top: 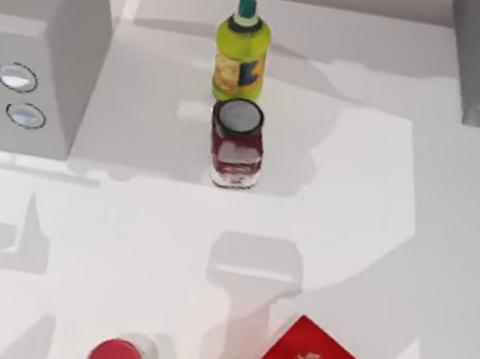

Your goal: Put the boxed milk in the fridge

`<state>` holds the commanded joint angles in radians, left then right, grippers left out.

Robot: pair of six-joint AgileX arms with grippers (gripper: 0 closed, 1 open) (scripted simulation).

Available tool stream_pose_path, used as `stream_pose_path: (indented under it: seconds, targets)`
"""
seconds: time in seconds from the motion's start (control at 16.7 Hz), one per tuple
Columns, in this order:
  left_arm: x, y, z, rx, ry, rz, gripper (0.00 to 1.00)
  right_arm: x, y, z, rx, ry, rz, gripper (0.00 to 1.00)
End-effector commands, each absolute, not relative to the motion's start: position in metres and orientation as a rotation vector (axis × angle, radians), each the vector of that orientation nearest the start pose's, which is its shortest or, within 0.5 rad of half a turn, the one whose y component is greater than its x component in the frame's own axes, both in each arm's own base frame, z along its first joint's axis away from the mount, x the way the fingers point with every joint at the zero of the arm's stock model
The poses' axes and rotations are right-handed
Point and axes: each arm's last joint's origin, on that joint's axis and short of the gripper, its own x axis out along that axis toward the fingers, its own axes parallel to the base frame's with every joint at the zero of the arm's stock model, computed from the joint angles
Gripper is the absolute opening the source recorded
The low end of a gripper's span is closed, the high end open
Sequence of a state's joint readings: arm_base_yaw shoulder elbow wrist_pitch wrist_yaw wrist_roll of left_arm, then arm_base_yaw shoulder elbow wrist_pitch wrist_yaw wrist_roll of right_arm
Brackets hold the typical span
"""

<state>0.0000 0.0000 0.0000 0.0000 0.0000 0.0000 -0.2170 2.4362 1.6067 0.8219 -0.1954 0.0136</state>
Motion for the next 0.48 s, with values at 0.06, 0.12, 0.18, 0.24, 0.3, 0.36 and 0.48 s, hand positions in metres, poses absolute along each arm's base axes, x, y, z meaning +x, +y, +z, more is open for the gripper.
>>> stream_pose_path:
  seconds: [0.06, 0.12, 0.18, 0.24, 0.3, 0.36, 0.48]
  targets:
    - [0.1057, -0.0012, 0.16, 0.0, 0.0, 0.0, 1.0, 0.5245, -0.1027, 0.1294, 0.005, 0.01, 0.006, 0.15]
    - [0.1057, -0.0012, 0.16, 0.0, 0.0, 0.0, 1.0, 0.5245, -0.1027, 0.1294, 0.005, 0.01, 0.006, 0.23]
    - [0.1057, -0.0012, 0.16, 0.0, 0.0, 0.0, 1.0, 0.5245, -0.1027, 0.1294, 0.005, 0.01, 0.006, 0.3]
    - [0.1057, -0.0012, 0.16, 0.0, 0.0, 0.0, 1.0, 0.5245, -0.1027, 0.1294, 0.005, 0.01, 0.006, 0.38]
    - [0.1057, -0.0012, 0.16, 0.0, 0.0, 0.0, 1.0, 0.5245, -0.1027, 0.1294, 0.005, 0.01, 0.006, 0.45]
    - [0.1057, -0.0012, 0.16, 0.0, 0.0, 0.0, 1.0, 0.5245, -0.1027, 0.1294, 0.005, 0.01, 0.006, 0.53]
    - [0.1057, -0.0012, 0.16, 0.0, 0.0, 0.0, 1.0, 0.5245, -0.1027, 0.1294, 0.005, 0.01, 0.006, 0.68]
